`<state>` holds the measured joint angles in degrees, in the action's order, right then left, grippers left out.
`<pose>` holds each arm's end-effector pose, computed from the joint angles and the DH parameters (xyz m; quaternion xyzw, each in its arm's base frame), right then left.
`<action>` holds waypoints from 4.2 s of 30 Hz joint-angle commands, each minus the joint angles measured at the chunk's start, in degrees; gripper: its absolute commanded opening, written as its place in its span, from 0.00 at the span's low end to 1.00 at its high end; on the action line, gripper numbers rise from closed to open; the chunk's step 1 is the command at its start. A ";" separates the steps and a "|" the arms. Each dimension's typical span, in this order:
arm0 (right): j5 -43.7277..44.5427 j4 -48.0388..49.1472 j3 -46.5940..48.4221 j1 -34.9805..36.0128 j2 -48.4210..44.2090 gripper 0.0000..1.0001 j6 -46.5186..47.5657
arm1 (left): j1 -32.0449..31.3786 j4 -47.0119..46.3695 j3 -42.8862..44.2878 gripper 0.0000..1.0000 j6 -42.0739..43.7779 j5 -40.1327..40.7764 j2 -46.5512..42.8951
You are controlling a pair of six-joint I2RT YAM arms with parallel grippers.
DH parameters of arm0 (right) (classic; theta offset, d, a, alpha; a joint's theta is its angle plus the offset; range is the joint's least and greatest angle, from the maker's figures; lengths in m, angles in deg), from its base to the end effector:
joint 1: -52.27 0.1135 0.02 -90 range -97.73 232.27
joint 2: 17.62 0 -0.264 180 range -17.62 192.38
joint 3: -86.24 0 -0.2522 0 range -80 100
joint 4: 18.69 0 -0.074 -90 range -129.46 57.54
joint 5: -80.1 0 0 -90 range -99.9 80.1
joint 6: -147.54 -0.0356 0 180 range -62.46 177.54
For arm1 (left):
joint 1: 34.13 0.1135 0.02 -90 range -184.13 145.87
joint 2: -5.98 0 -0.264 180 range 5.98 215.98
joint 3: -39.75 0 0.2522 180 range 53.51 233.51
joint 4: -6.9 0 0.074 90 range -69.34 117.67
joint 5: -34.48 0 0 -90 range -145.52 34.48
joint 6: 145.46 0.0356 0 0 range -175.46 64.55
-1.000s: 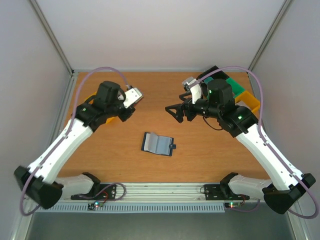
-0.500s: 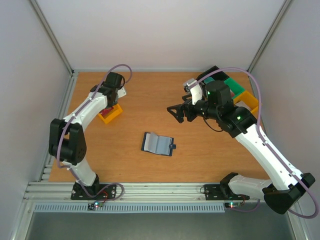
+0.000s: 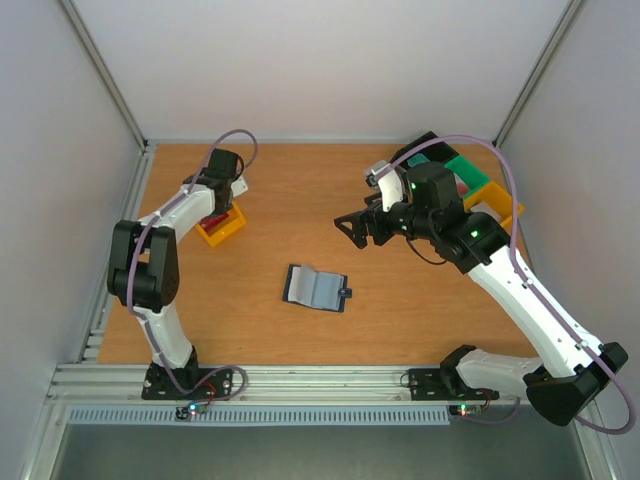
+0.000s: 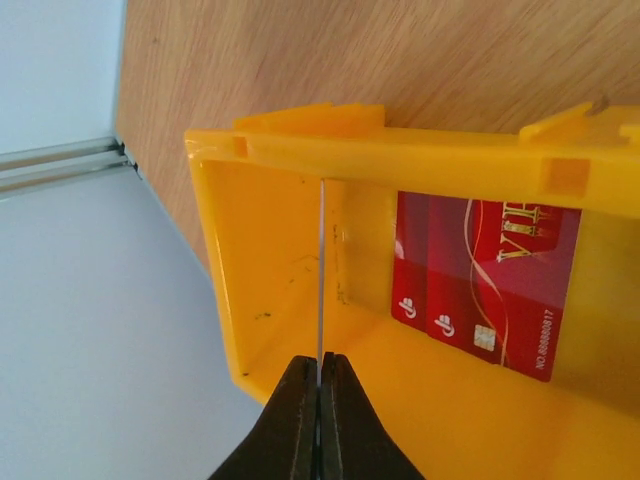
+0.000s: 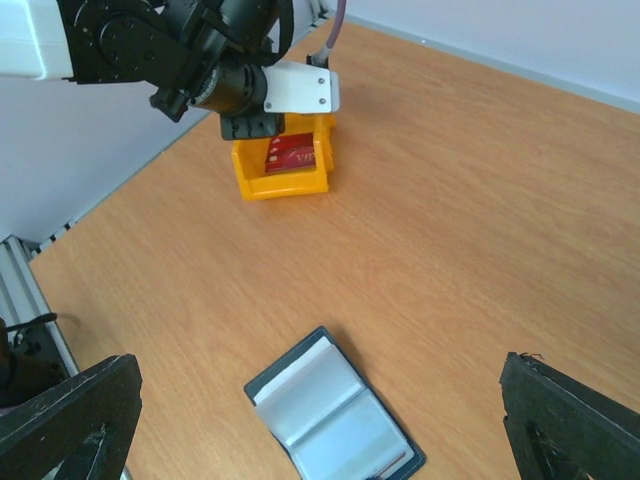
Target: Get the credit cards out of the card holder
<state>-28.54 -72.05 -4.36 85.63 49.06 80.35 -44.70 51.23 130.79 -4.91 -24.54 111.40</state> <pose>0.1949 0.1419 0.3984 -0.4744 0.7186 0.1850 0.4736 0.3855 -0.0533 0.2160 0.4098 0.8357 0.3305 0.1563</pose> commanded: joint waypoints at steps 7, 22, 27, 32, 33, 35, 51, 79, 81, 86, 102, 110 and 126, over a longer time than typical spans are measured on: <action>0.13 -0.66 1.56 -0.16 -0.17 0.98 0.78 | 0.20 -9.20 -5.10 0.00 0.25 -3.25 2.94; -1.60 -2.38 2.10 -0.15 -1.11 0.98 0.83 | 0.37 -16.73 -9.46 0.49 4.71 -4.53 3.04; -2.08 -2.25 1.44 -0.14 -1.34 0.98 0.66 | 0.75 -10.15 -5.69 0.59 1.85 -6.46 0.03; -1.51 -3.40 1.07 -0.21 -0.84 0.98 -0.40 | 0.90 0.03 -1.89 0.67 -2.44 -12.98 -4.19; -0.76 -4.12 1.28 -0.24 -0.60 0.99 -0.73 | 0.90 2.93 -0.95 0.68 -3.45 -14.89 -5.36; 1.93 -5.39 1.05 -0.28 -0.24 0.98 -1.76 | 0.90 8.75 1.30 0.69 -5.92 -20.11 -7.84; 12.31 -2.16 -12.12 7.47 17.74 0.62 -29.83 | -7.19 30.41 -7.48 0.99 -41.33 -63.10 -19.85; -3.23 8.68 -7.01 7.47 39.80 0.27 -30.69 | -13.95 -4.64 -24.57 0.01 -63.33 -77.21 0.43; -7.99 10.69 -5.93 6.13 41.37 0.27 -30.63 | -13.96 -5.37 -24.65 0.00 -64.87 -78.02 0.52; -12.44 9.33 -1.59 5.70 44.17 0.27 -30.80 | -13.95 -9.39 -26.97 0.00 -70.89 -78.15 0.26; 10.70 -7.14 -5.29 7.95 37.83 0.30 -30.54 | -13.38 -14.44 -28.75 0.00 -80.44 -74.50 0.13; 6.93 -5.19 -0.51 13.44 45.19 0.31 -30.52 | -13.38 -14.82 -29.19 0.00 -80.56 -74.31 1.01; 0.51 -2.21 -0.32 11.03 34.94 0.35 -29.41 | -13.43 -14.06 -28.95 0.00 -80.08 -73.32 1.47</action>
<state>-29.06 -72.14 -5.35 98.51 90.87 50.06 -58.27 37.46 102.55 -84.80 -103.03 111.14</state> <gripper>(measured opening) 0.344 0.031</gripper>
